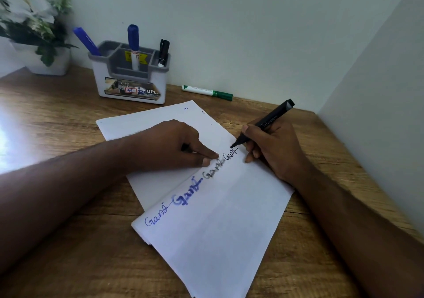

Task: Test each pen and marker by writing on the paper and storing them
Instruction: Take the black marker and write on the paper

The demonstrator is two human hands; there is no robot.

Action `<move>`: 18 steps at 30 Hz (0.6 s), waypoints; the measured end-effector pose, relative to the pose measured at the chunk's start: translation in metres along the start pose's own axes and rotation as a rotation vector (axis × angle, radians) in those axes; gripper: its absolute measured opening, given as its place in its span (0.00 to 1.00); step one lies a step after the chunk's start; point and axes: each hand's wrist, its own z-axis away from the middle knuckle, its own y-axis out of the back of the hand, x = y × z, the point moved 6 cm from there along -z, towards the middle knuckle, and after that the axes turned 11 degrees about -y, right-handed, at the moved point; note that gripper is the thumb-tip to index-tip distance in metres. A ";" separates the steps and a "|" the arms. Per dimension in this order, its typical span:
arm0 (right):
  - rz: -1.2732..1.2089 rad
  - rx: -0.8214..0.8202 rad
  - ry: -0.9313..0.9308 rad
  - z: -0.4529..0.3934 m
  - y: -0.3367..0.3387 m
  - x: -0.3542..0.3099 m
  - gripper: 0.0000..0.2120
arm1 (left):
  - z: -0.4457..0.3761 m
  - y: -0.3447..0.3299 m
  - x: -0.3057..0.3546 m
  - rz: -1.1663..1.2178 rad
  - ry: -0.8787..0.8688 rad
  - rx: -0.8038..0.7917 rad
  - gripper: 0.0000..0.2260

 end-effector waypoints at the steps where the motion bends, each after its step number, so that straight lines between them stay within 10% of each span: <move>1: 0.012 -0.002 0.001 0.000 0.000 0.000 0.10 | 0.000 0.000 0.000 0.001 0.000 0.000 0.12; 18: -0.342 0.041 0.163 0.008 0.012 -0.027 0.10 | 0.004 0.009 0.001 0.045 0.146 0.099 0.25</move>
